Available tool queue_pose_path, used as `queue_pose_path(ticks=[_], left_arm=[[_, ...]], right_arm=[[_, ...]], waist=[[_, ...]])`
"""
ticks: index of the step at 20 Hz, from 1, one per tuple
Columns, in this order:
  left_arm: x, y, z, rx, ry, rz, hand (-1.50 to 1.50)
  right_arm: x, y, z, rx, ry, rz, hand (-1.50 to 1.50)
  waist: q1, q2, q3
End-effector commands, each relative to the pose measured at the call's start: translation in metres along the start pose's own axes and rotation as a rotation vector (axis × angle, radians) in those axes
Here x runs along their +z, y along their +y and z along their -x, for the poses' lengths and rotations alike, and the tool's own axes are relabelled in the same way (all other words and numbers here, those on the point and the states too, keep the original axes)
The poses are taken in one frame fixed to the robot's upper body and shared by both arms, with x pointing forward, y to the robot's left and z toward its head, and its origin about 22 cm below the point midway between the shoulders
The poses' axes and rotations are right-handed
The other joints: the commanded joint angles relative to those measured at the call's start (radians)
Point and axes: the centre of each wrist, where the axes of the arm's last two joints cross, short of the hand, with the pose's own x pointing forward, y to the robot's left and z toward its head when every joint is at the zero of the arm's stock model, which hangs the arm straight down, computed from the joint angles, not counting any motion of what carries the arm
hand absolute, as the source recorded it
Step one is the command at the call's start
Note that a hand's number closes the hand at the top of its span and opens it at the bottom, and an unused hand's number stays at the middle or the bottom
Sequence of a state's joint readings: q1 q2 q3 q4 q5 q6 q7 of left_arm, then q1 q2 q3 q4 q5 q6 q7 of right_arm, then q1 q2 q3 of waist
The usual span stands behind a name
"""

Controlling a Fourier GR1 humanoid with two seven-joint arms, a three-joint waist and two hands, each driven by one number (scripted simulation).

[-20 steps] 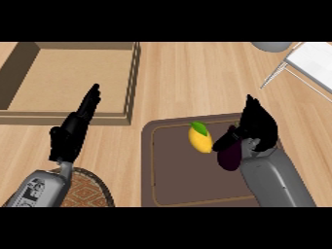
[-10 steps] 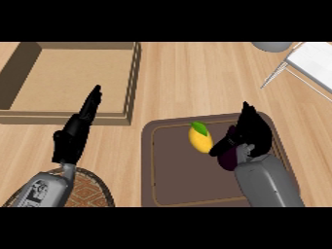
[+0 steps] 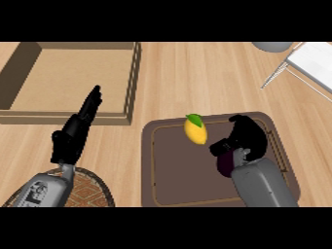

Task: Pick the eggplant from the tray and place it in the tiered shelf

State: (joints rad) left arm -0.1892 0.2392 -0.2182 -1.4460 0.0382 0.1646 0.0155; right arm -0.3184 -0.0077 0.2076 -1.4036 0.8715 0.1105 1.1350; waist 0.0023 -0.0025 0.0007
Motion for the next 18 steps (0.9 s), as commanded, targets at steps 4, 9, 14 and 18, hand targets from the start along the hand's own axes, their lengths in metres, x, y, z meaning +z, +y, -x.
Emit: queue_pose_path(ticks=[4,9,14,18], left_arm=[[-0.007,0.003,0.003,0.002,0.028,0.015,0.0],[0.001,0.02,-0.003,0.006,0.002,0.007,0.0],[-0.015,-0.002,-0.005,0.01,-0.011,0.033,0.0],[-0.012,-0.007,0.006,-0.002,0.003,0.048,0.0]], right_arm=[[0.005,0.014,-0.012,0.118,0.076,0.009,1.5],[0.003,0.005,-0.02,0.044,0.084,0.076,1.5],[-0.02,-0.043,-0.069,-0.167,0.177,0.238,1.5],[-0.031,-0.037,-0.081,-0.222,0.163,0.311,1.5]], waist=[[0.0,0.003,-0.001],[0.006,0.003,-0.001],[0.038,0.022,-0.001],[0.042,0.021,-0.001]])
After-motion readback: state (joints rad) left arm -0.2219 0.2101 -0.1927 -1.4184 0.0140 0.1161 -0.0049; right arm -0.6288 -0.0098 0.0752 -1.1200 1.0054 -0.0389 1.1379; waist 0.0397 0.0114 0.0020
